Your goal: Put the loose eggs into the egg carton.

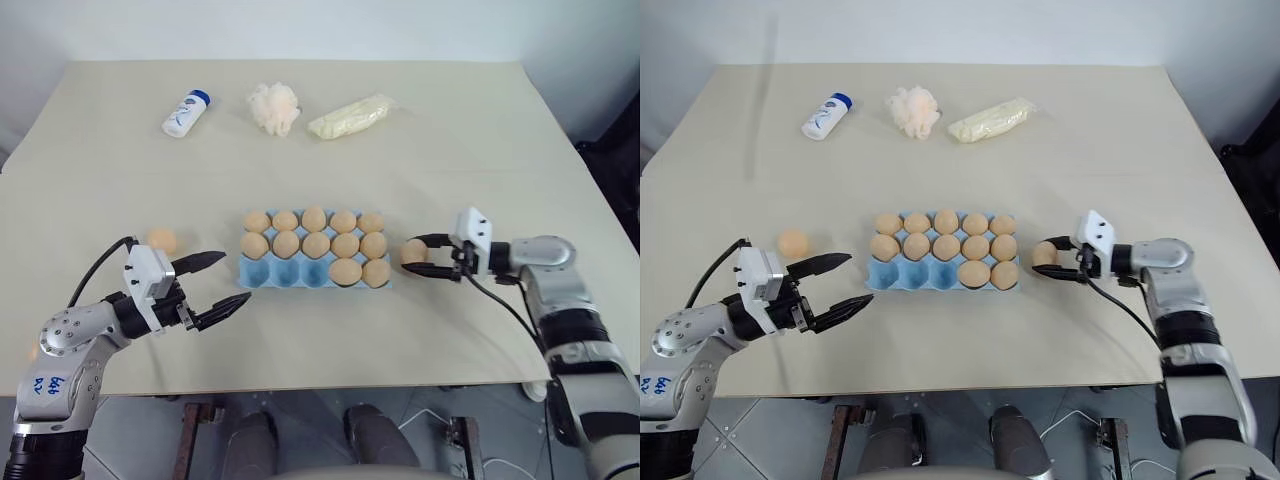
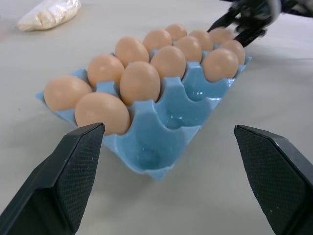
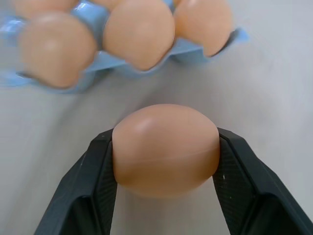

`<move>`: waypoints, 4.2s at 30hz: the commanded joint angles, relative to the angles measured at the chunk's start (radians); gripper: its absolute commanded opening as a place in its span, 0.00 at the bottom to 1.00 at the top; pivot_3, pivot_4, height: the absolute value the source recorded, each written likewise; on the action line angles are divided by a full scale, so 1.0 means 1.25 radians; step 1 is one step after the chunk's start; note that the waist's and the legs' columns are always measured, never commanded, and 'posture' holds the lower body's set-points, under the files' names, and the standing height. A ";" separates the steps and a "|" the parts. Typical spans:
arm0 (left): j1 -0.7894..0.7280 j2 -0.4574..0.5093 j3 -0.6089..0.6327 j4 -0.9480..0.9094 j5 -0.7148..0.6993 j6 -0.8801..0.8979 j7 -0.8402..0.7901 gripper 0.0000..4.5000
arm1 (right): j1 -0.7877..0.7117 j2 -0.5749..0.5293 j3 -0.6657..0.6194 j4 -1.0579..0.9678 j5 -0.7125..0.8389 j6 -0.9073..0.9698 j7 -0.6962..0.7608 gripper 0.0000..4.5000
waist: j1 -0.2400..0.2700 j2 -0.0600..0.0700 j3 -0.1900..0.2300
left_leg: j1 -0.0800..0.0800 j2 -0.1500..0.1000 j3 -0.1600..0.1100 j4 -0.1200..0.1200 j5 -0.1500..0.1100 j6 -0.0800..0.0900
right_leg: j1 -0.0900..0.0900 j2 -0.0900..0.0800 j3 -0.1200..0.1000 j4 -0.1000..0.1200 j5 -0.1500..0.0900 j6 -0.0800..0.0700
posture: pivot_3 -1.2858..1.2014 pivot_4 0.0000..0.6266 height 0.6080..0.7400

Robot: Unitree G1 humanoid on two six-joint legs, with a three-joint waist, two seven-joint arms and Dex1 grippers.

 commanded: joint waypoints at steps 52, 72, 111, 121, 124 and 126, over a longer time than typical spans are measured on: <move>0.444 -0.099 0.610 -0.079 -0.189 -0.005 0.102 1.00 | 0.265 0.124 0.024 -0.465 0.163 -0.015 -0.050 0.99 | 0.004 -0.008 0.003 | -0.008 0.003 0.007 0.003 -0.005 -0.001 | -0.013 -0.002 -0.007 0.000 0.001 -0.001 | 0.52 0.24 1.00; 0.419 -0.162 0.519 0.152 -0.049 -0.132 0.133 1.00 | 0.267 0.129 0.064 -0.513 0.160 -0.030 -0.054 0.99 | 0.020 -0.015 0.002 | -0.008 0.002 0.007 0.002 -0.005 0.000 | -0.013 -0.002 -0.008 -0.002 0.001 -0.003 | 0.52 0.24 1.00; -0.307 -0.110 -0.218 0.188 0.062 -0.025 -0.085 0.41 | 0.501 0.041 -0.057 -0.670 0.121 -0.005 -0.237 1.00 | 0.041 -0.014 0.002 | -0.008 0.002 0.006 0.007 -0.003 -0.001 | -0.015 -0.001 -0.009 0.006 0.002 -0.002 | 0.52 0.24 1.00; -0.380 -0.135 -0.234 0.303 0.098 -0.089 -0.120 0.55 | 0.562 0.065 -0.056 -0.753 0.106 0.005 -0.333 1.00 | 0.032 -0.014 0.002 | -0.008 0.002 0.006 0.012 -0.003 -0.001 | -0.014 -0.001 -0.008 0.009 0.002 -0.002 | 0.52 0.24 1.00; -0.384 -0.135 -0.227 0.317 0.102 -0.101 -0.118 0.75 | 0.568 0.060 -0.059 -0.755 0.106 0.003 -0.340 1.00 | 0.036 -0.014 0.002 | -0.008 0.002 0.006 0.013 -0.003 -0.001 | -0.014 -0.001 -0.008 0.009 0.002 -0.002 | 0.52 0.24 1.00; -0.382 -0.134 -0.228 0.324 0.109 -0.116 -0.118 0.89 | 0.571 0.057 -0.060 -0.753 0.108 0.001 -0.341 1.00 | 0.040 -0.014 0.002 | -0.008 0.002 0.006 0.014 -0.003 0.000 | -0.014 -0.001 -0.008 0.009 0.002 -0.002 | 0.52 0.24 1.00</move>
